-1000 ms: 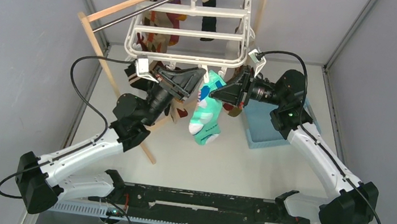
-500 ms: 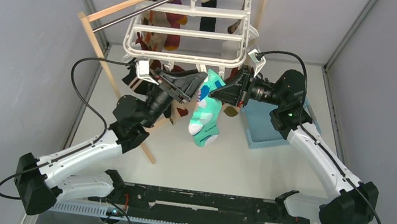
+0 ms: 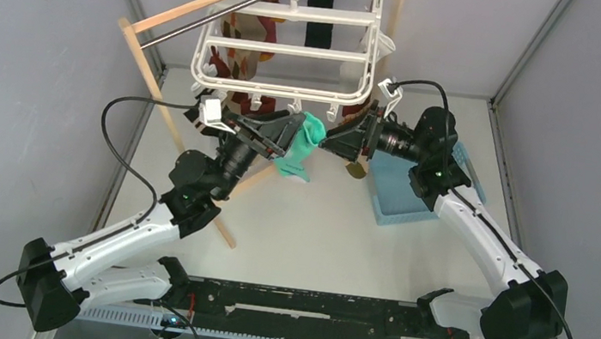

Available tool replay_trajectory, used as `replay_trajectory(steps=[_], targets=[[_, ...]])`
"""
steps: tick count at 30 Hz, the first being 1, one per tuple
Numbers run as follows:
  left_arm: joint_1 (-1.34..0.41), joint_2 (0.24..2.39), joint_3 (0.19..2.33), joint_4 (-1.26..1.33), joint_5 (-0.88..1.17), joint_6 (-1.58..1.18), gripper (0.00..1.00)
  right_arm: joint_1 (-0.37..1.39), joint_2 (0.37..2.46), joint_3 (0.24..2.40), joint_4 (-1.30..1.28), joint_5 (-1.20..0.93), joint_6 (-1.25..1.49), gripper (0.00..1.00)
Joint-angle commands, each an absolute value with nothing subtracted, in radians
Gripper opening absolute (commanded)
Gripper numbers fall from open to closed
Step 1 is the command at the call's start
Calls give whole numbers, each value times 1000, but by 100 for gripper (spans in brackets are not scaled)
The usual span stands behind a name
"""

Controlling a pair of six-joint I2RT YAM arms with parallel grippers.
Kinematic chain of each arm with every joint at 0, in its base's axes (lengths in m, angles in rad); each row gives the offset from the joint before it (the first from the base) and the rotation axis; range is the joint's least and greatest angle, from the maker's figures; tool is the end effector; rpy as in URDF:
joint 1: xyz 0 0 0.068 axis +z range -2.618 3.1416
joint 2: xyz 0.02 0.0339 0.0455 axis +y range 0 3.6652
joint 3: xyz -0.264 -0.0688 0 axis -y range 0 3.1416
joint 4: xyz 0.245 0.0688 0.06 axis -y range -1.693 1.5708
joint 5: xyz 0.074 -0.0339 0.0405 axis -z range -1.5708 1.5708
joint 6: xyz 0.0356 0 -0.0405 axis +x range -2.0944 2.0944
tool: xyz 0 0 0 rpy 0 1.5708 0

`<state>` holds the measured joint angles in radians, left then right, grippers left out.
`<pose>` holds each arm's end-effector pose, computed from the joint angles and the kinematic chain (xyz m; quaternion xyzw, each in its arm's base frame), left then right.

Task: Clip the socks to the hanger
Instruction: Clamp the sock onto the hanger.

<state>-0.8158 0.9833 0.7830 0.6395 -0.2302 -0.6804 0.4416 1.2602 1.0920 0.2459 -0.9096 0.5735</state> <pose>0.1595 -0.1576 0.3895 -0.0607 0.5379 -0.5253 0.6565 0.2470 0.1478 0.3904 -0.2815 0.6300 0.5812 0.4313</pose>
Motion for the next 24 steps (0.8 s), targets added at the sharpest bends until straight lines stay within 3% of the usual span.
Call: replay_trajectory(steps=[1, 7, 9, 14, 24], targets=[[-817, 919, 722, 627, -313, -653, 75, 379, 1229, 1025, 174, -753, 510, 70], [-811, 892, 711, 564, -349, -635, 75, 245, 1213, 915, 124, -499, 497, 66], [-811, 885, 705, 552, -359, -631, 75, 176, 1215, 830, 192, -455, 556, 51], [-811, 870, 687, 522, -377, -620, 76, 13, 1282, 666, 366, -462, 706, 3], [-811, 831, 607, 455, -370, -608, 78, -31, 1624, 647, 495, -465, 752, 0]])
